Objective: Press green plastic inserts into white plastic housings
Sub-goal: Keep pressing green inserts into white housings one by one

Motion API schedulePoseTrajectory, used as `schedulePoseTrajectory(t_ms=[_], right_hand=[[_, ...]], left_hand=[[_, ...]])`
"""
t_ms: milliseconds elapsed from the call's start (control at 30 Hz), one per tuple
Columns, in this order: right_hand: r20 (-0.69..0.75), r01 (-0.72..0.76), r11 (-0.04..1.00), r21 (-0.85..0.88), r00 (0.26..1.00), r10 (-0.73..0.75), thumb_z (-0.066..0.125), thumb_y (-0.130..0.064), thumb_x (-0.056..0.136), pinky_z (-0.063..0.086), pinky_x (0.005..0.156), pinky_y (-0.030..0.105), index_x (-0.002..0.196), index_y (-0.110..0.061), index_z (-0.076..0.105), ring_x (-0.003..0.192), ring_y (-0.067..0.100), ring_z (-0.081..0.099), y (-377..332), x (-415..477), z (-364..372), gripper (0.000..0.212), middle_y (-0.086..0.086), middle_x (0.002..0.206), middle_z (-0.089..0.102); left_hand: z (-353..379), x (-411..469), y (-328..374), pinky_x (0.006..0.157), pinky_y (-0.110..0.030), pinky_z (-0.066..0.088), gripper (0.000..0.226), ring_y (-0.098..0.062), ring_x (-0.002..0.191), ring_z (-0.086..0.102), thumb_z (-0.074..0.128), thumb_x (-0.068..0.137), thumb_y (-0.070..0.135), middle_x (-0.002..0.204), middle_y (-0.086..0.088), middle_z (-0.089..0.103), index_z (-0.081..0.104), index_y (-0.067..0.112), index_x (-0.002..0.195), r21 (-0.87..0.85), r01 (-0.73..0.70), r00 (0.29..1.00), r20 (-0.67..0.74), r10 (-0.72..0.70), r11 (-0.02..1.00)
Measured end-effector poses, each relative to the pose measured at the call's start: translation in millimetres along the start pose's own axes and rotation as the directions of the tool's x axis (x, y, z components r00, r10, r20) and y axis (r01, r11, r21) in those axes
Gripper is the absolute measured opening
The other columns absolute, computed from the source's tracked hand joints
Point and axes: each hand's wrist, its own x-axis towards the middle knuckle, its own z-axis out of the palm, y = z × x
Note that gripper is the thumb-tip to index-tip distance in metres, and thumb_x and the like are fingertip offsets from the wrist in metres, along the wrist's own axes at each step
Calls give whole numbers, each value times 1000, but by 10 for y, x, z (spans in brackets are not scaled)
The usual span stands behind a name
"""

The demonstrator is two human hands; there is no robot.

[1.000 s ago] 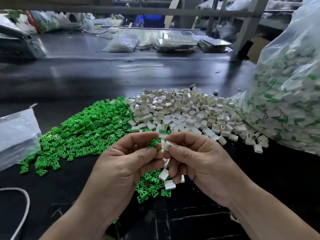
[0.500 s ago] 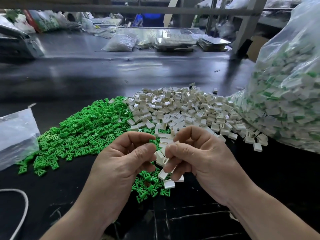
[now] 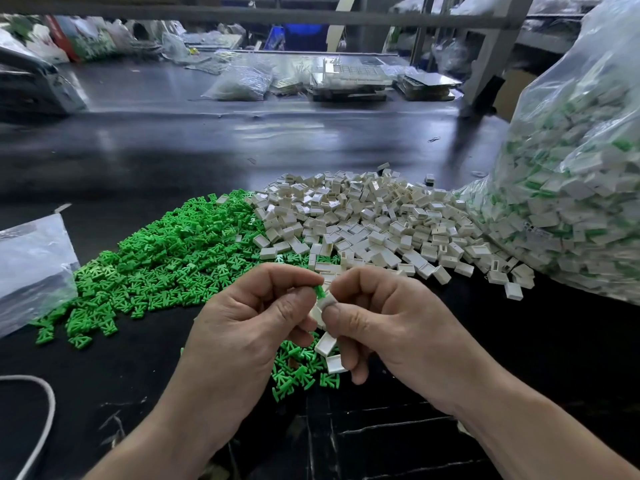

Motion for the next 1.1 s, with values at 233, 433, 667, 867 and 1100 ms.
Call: schedulePoseTrajectory(t_ms=[233,433,667,867,1100], right_hand=[[-4,-10,993,121,1000,11,72,-27,90,47,48,24,96,-17,76,51,14,55,12,15,-42,12,3,61,60],[25,-28,991,131,999,24,71,-31,89,45,42,22,89,-15,74,51,13,55,3,3,-38,17,3,70,61],[178,-186,937,297,975,137,70,-28,87,37,35,18,97,9,65,41,8,47,-63,-6,-53,38,7,66,53],[212,-283,919,274,950,230,68,-23,87,35,32,15,90,4,67,37,5,46,-125,-27,-79,27,2,61,57],[207,-279,914,293,952,225,71,-25,86,35,32,16,88,10,62,37,6,45,-147,-46,-44,36,9,62,50]], left_hand=[[14,-14,26,61,-20,54,15,-15,65,65,67,74,20,73,-6,70,76,23,86,118,-73,997,-15,75,990],[-30,-6,27,59,-25,54,24,-19,64,65,83,72,26,71,-7,67,75,22,94,36,-1,999,48,-1,999],[10,-19,19,43,-25,51,42,-19,57,66,79,76,28,70,-10,67,70,9,112,-343,299,929,319,-189,891],[13,5,14,39,-25,53,45,-22,53,68,90,64,22,67,-16,67,72,5,103,-430,476,864,393,-316,767],[73,-4,9,37,-25,51,38,-22,45,65,91,61,23,59,-15,64,74,8,91,-487,463,879,361,-312,740]])
